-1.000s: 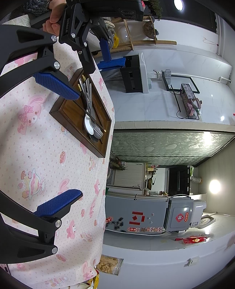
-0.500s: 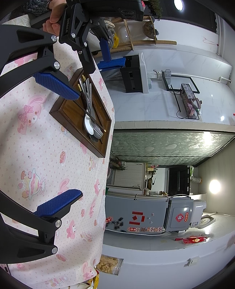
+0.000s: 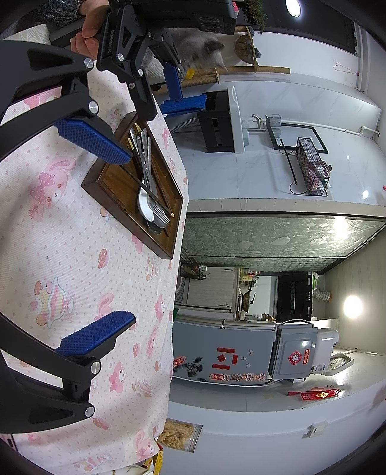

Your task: Organize utensils

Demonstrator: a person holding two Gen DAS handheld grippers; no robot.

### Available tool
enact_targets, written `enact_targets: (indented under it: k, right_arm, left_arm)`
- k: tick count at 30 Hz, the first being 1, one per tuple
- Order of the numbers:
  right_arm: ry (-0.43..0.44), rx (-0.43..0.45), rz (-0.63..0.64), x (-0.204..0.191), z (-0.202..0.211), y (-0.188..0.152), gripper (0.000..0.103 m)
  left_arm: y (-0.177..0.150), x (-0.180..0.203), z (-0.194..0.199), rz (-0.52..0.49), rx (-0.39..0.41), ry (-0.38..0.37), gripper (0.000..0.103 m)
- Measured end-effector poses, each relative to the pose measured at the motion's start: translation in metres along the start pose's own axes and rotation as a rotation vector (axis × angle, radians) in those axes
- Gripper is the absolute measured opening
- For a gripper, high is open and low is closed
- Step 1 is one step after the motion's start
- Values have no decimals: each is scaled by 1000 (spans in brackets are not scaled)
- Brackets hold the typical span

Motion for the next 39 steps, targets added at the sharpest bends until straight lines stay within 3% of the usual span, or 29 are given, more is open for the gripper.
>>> enact_targets:
  k: [11, 39]
  right_arm:
    - [0, 0, 0, 0, 0, 0, 100]
    - [0, 0, -1, 0, 0, 0, 100]
  left_arm:
    - [1, 2, 0, -2, 2, -6, 100]
    - [2, 15, -7, -32, -15, -104, 100]
Point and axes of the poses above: each gripper's, at about its wrist camera, not at the fingertips, and z roughly against the way its jaws point, x to its right, y to its top, the point moved 3 cm from there along -z, roughly the way its jaws point, and after that the axes turned 9 degrees about -y, right-handed, at the moved point
